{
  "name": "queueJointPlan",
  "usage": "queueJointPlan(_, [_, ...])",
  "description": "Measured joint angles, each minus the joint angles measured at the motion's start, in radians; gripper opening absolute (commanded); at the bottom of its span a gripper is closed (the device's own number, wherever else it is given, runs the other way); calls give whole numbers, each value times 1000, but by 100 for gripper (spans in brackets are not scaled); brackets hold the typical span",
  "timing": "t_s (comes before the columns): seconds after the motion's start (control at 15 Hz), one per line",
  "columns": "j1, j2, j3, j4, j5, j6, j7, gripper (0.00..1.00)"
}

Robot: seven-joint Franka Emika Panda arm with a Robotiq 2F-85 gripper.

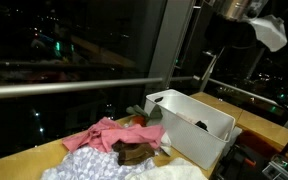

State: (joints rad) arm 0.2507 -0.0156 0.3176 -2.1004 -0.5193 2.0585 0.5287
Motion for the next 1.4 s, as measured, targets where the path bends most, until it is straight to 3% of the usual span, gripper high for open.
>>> queueJointPlan(0.47, [147,279,28,156,-13,77,63,100])
queueJointPlan(0.93, [264,562,-49,336,-8,113,54,100])
queueJointPlan(1.4, [313,736,-107,405,28,151,33,100])
